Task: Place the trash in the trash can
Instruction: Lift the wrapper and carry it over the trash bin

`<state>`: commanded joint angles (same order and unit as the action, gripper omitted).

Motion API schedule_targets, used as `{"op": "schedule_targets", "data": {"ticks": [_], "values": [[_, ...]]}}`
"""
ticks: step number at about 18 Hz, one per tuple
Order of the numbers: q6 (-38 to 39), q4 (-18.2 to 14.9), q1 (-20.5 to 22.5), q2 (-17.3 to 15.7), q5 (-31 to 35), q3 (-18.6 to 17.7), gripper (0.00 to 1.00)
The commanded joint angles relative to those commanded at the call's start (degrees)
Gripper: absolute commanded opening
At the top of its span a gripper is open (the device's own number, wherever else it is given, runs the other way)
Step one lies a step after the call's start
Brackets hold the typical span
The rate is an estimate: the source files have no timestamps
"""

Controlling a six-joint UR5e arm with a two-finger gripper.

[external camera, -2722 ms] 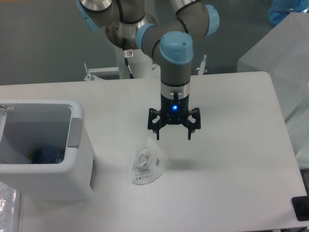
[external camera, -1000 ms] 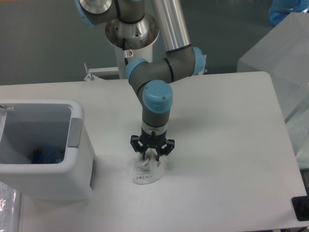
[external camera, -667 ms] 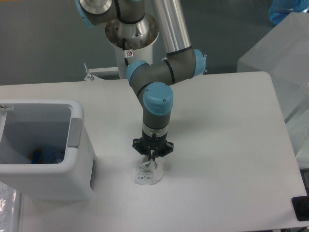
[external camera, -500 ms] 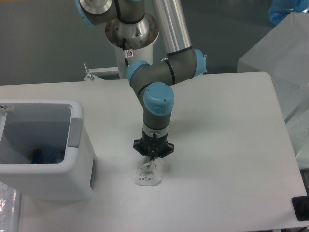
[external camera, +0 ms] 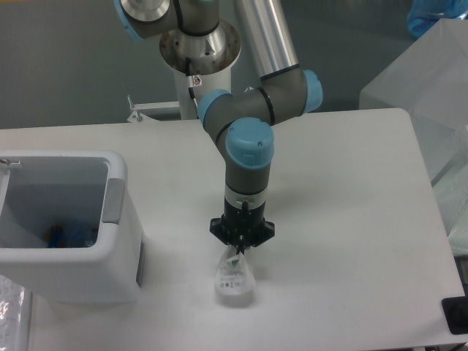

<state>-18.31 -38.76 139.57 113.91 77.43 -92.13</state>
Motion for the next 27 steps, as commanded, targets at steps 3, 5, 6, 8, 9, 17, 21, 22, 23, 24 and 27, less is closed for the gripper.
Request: {"op": "schedule_targets", "data": {"ticks": [3,5,6,8,9,17,21,22,23,24,27], "values": [[6.6,0.0,0.3,-0.2,-2.3,5.3,0.09],[12.6,0.0,0.3,-0.7,-3.9,8.8,0.09],[14.9,0.0,0.3,-1.7,-4.0,10.2,0.09],[17.1,-0.1,-0.1,-4.2,-4.0,11.5,0.09],[17.9,0.0,-0.4,-5.7,-4.0,11.6,0.09],[20.5,-0.1,-3.3,-15.2,-8.2,10.3,0.10],[20.6,-0.1,-6.3,-17.1,-8.5,9.2,0.10],[20.2,-0.1,-7.6,-17.6,-8.4,8.4,0.10],[20.0,-0.1,-8.8,-18.0,-8.4,7.8,0.10],[20.0,-0.1,-10.1,-18.2,-8.4,7.5,0.10],[19.4,-0.1,-14.8,-19.5,-8.3,5.0,0.11]]}}
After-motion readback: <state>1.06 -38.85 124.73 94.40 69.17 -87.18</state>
